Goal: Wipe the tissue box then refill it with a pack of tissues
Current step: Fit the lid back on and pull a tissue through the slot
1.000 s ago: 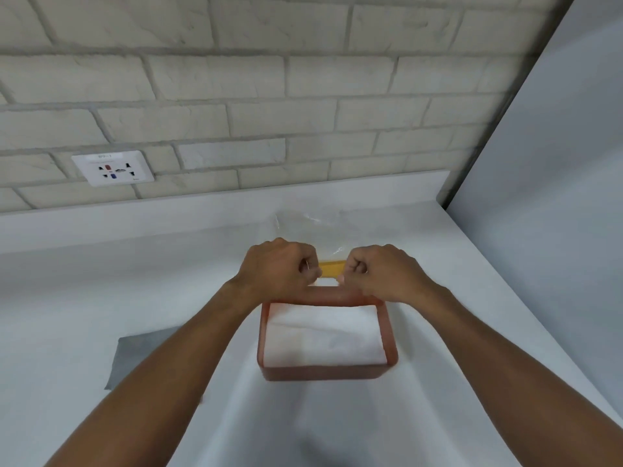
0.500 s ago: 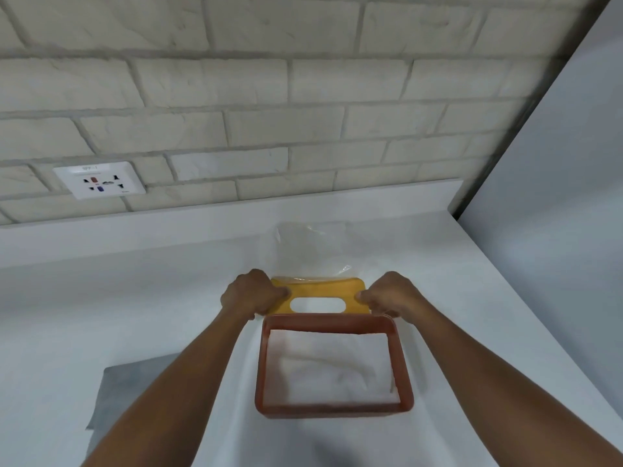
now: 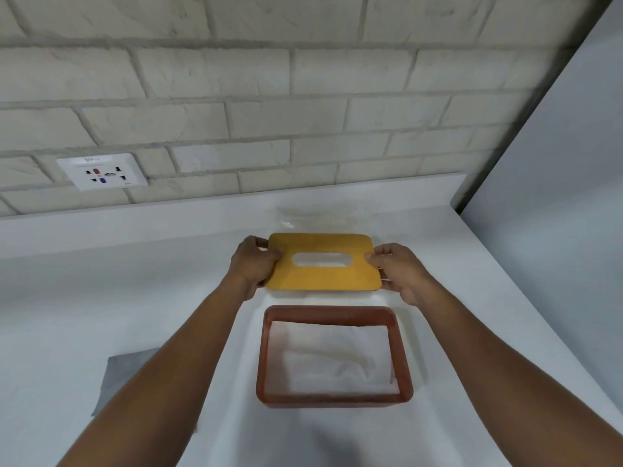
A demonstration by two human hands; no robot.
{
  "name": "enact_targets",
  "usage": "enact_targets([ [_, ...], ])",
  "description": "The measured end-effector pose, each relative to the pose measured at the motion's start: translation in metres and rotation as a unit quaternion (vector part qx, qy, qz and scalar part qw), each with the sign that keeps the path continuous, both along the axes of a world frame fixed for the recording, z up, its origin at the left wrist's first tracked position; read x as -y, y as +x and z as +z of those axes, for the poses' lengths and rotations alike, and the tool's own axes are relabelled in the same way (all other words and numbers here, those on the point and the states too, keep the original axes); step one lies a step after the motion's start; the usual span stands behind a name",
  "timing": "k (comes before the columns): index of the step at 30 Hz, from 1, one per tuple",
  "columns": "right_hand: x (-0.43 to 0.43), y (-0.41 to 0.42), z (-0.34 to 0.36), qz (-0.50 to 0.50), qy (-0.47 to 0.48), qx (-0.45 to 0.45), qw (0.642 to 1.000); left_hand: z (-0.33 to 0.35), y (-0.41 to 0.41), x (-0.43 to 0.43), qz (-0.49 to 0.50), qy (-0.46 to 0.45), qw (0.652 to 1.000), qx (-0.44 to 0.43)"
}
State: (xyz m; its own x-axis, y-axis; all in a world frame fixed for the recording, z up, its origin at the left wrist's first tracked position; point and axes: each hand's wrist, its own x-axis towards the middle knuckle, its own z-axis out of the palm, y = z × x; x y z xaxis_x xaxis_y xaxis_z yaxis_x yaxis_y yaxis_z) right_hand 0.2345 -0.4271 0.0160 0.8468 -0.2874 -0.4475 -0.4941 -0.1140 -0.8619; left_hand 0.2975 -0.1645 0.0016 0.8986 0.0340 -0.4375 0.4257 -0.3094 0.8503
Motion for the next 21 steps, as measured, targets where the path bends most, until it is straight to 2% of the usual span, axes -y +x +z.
enact_targets([
  [5,0.007,-0.027,0.019,-0.017,0.039,-0.004,0.999,0.023,-0.005,-0.005,-0.026,0.018,0.999,0.041],
  [7,0.008,-0.037,0.022,-0.016,0.039,-0.011,0.999,0.03,-0.012,-0.006,-0.068,0.1,0.991,0.063],
  [10,0.009,-0.054,0.025,0.016,0.001,-0.019,1.0,0.039,-0.029,-0.009,-0.151,0.245,0.954,0.085],
  [14,0.008,-0.082,0.032,0.09,-0.082,-0.028,0.992,0.05,-0.06,-0.011,-0.267,0.362,0.891,0.054],
  [16,0.007,-0.096,0.035,0.113,-0.11,-0.033,0.987,0.051,-0.073,-0.01,-0.293,0.405,0.864,0.061],
  [21,0.001,-0.117,0.033,0.143,-0.186,-0.015,0.972,0.062,-0.099,-0.002,-0.334,0.453,0.823,0.08],
])
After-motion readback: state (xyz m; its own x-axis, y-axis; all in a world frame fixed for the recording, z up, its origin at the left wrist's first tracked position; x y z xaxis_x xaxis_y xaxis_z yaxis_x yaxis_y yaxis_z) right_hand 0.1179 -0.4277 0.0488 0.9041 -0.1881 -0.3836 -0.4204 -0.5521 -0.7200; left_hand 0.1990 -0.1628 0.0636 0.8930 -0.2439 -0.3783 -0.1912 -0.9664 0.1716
